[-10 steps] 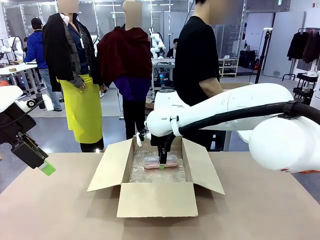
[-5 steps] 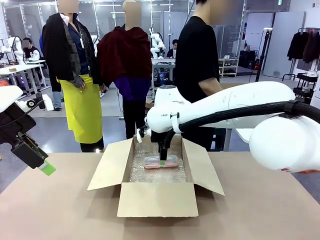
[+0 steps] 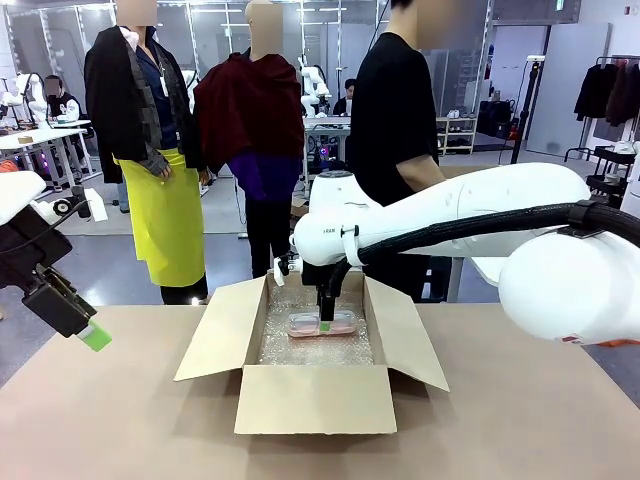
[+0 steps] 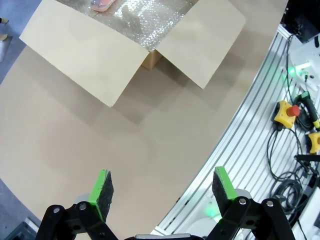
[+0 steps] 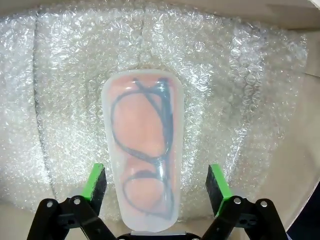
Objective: Pack the glasses set securely to prepare it for shipping.
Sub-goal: Put the Glasses case from the right side of the table into the Package Box.
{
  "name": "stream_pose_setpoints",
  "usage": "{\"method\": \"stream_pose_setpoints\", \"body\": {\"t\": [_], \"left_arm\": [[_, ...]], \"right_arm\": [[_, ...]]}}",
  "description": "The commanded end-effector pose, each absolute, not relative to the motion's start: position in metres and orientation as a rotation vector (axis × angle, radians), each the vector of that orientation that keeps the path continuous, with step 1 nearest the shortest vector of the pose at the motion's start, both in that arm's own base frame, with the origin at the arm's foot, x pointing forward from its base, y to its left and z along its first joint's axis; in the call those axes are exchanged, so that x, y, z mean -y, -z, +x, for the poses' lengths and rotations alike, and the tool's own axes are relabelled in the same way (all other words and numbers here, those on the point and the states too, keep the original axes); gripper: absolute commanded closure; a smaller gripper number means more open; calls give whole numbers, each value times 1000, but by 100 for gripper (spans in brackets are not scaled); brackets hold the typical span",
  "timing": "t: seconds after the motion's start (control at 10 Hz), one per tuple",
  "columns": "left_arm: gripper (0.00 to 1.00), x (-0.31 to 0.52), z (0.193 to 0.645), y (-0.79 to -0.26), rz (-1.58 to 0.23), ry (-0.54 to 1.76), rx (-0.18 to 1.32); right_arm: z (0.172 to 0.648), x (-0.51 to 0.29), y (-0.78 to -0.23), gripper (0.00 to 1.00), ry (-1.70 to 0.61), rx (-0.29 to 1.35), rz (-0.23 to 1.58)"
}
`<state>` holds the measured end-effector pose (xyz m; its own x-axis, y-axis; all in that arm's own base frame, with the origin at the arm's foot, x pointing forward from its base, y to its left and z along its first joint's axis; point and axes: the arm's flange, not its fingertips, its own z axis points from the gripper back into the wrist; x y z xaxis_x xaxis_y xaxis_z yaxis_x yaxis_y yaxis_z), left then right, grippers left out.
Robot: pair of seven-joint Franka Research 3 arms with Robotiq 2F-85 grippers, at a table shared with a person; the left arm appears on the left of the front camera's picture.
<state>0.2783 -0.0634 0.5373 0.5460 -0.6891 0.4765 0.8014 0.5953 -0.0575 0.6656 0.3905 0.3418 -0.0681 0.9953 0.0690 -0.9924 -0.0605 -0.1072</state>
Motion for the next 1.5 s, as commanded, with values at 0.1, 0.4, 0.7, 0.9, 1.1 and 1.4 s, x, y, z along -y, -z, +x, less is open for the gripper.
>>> {"method": "stream_pose_setpoints", "body": {"t": [0.1, 0.4, 0.7, 0.9, 1.1, 1.4], "left_arm": [[0, 64, 279, -538, -297, 903, 441], [0, 64, 279, -538, -297, 903, 441], [0, 64, 279, -538, -297, 903, 441], [0, 64, 279, -538, -297, 903, 441], [0, 64, 279, -538, -297, 903, 441], [0, 64, 279, -538, -297, 903, 441]], "right_arm": [[665, -392, -342, 0, -1636, 142, -26], [665, -392, -342, 0, -1636, 142, -26], [626, -368, -399, 0, -1557, 127, -26], [598, -340, -425, 0, -1466, 148, -35], [559, -302, -456, 0, -1350, 281, 9], [508, -218, -498, 0, -1123, 399, 99]]}}
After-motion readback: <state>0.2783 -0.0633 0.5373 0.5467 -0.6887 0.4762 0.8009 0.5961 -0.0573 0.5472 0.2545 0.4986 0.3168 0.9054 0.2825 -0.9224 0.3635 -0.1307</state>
